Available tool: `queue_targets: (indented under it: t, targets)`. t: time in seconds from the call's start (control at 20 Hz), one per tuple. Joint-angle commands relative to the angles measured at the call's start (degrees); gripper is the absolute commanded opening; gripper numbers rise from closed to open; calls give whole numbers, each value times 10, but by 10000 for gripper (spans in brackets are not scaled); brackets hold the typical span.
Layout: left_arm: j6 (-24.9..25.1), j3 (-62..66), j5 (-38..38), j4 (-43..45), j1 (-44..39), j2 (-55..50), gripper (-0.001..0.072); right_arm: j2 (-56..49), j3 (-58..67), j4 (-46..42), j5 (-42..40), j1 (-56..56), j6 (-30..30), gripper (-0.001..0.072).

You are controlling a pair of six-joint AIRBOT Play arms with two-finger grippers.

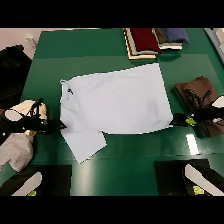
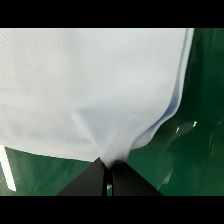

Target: Fold the shirts.

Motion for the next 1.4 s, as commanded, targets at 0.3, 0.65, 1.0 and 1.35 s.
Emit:
queue_targets:
  t: [0.3, 0.65, 1.0, 1.35]
  targets:
    - [7, 53, -14, -7, -47, 7, 24, 10, 55, 4, 15, 1, 0, 14]
    - [-3, 470, -43, 4, -47, 148, 24, 124, 390, 2, 3, -1, 9, 14]
    - [-30, 855, -24, 27, -47, 158, 24, 165, 669, -2, -23, -72, 15, 14]
    - [-80, 809, -55, 116, -47, 138, 24, 62, 782, 11, 60, -88, 66, 13]
